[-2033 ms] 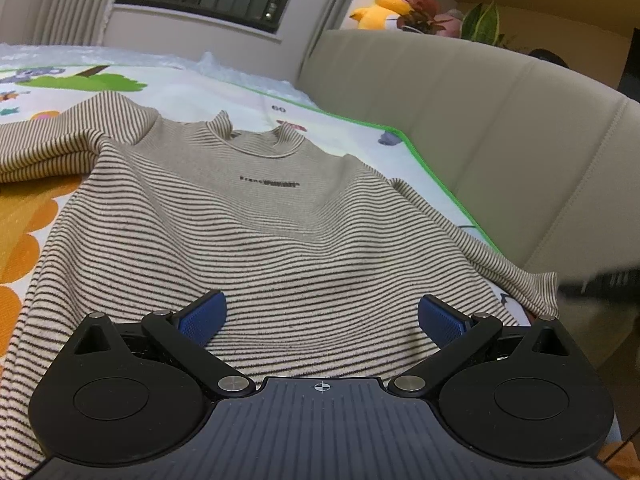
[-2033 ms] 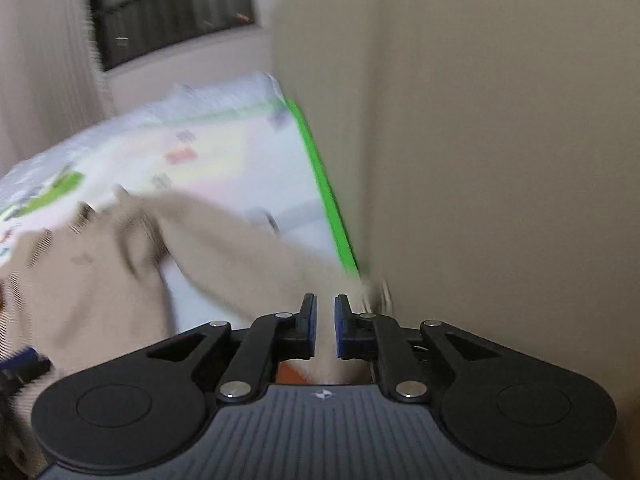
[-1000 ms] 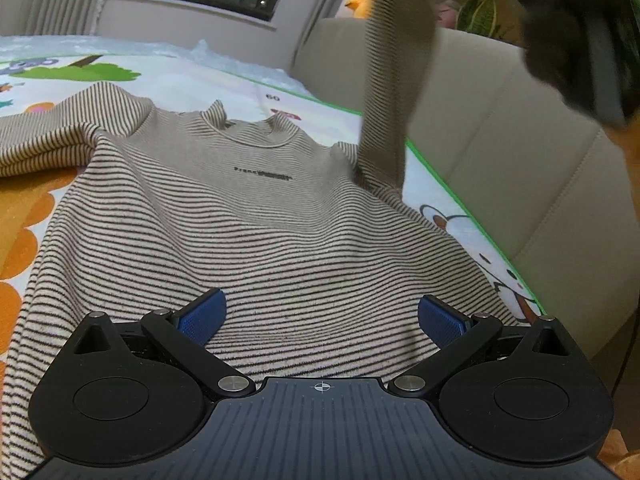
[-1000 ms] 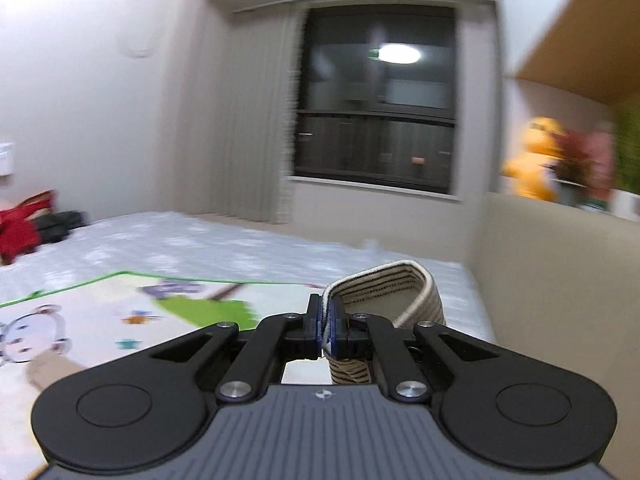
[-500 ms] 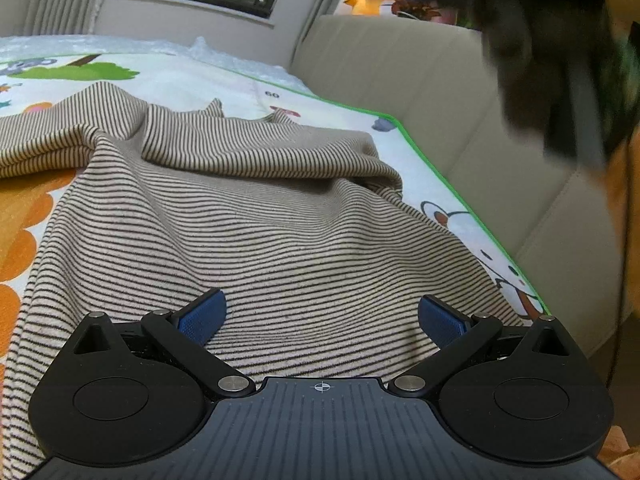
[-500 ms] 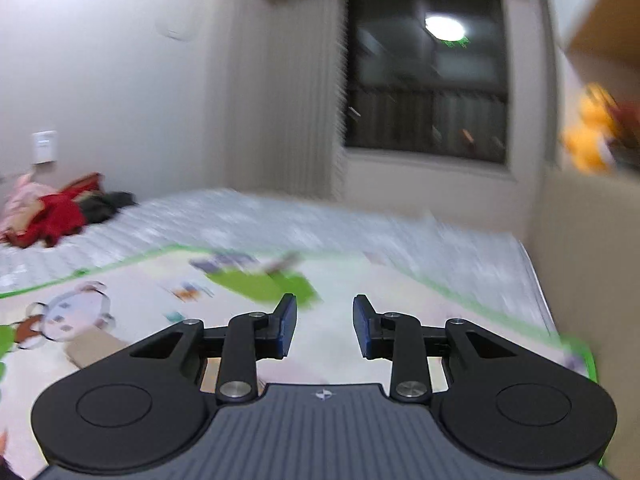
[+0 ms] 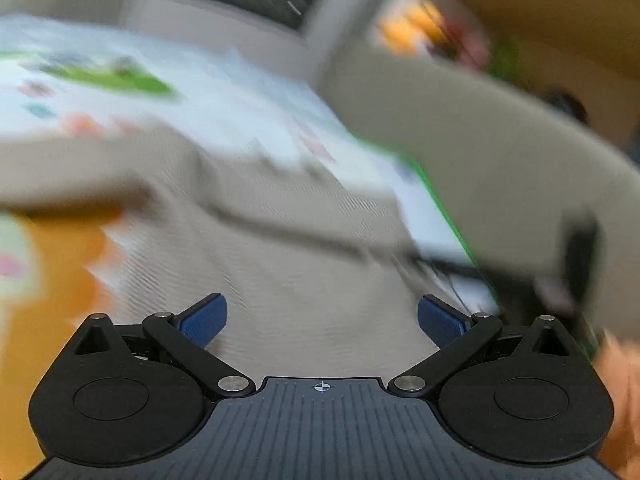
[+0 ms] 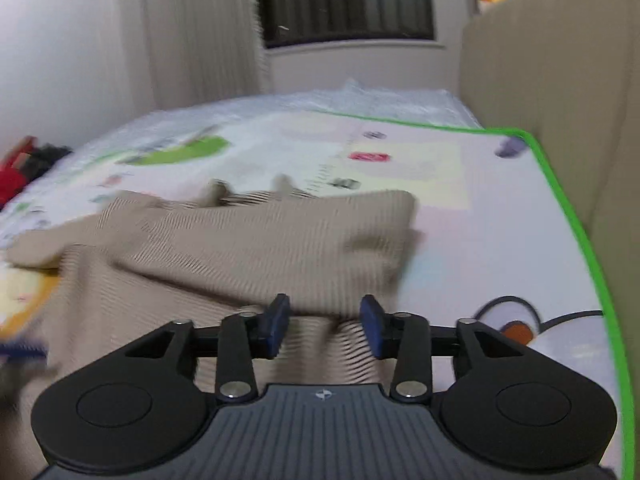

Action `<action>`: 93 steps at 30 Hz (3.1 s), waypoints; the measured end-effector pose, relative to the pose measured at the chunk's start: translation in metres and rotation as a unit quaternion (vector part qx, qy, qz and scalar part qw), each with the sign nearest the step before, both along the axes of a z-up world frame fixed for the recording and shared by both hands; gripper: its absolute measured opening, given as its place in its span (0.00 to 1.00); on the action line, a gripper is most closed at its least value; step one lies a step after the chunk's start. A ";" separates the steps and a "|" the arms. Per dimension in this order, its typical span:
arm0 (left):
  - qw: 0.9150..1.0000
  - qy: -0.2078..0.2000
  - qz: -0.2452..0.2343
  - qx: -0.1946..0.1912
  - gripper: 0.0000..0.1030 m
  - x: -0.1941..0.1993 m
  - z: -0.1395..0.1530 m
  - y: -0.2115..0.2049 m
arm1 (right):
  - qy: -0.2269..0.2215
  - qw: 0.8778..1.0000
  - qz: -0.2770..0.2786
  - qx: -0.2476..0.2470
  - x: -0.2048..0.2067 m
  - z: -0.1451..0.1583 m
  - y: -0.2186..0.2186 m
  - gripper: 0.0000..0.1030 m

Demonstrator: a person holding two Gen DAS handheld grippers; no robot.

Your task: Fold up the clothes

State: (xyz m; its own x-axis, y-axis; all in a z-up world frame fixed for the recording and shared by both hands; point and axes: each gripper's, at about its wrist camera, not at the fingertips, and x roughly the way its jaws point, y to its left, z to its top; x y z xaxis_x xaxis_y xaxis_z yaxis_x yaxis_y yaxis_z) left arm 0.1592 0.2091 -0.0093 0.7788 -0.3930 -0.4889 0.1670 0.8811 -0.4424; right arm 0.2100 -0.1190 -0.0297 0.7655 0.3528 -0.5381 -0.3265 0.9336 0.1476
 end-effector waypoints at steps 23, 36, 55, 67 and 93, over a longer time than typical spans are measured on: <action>0.923 0.019 0.382 0.050 0.17 0.076 0.010 0.152 | -0.040 0.997 0.062 0.027 -0.035 -0.018 -0.002 0.80; 0.974 -0.194 0.104 0.061 0.12 0.090 0.149 -0.053 | -0.068 0.985 -0.025 0.156 -0.039 -0.012 -0.063 0.83; 0.927 -0.025 0.236 0.290 0.58 0.060 0.011 0.036 | -0.023 0.993 -0.061 0.098 -0.017 -0.028 -0.065 0.80; 0.927 0.057 0.278 0.245 0.24 0.123 -0.018 0.083 | -0.021 0.992 -0.061 0.111 -0.017 -0.030 -0.067 0.82; 0.990 -0.079 -0.053 0.106 0.43 0.103 0.053 -0.144 | -0.031 0.986 -0.057 0.154 -0.021 -0.031 -0.077 0.89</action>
State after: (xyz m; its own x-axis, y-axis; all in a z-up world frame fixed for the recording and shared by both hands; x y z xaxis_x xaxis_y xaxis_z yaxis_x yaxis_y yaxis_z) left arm 0.2621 0.0654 0.0439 0.8124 -0.3781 -0.4439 0.3152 0.9252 -0.2112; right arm 0.1894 -0.1964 -0.0605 0.8382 0.4012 -0.3695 -0.2385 0.8789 0.4131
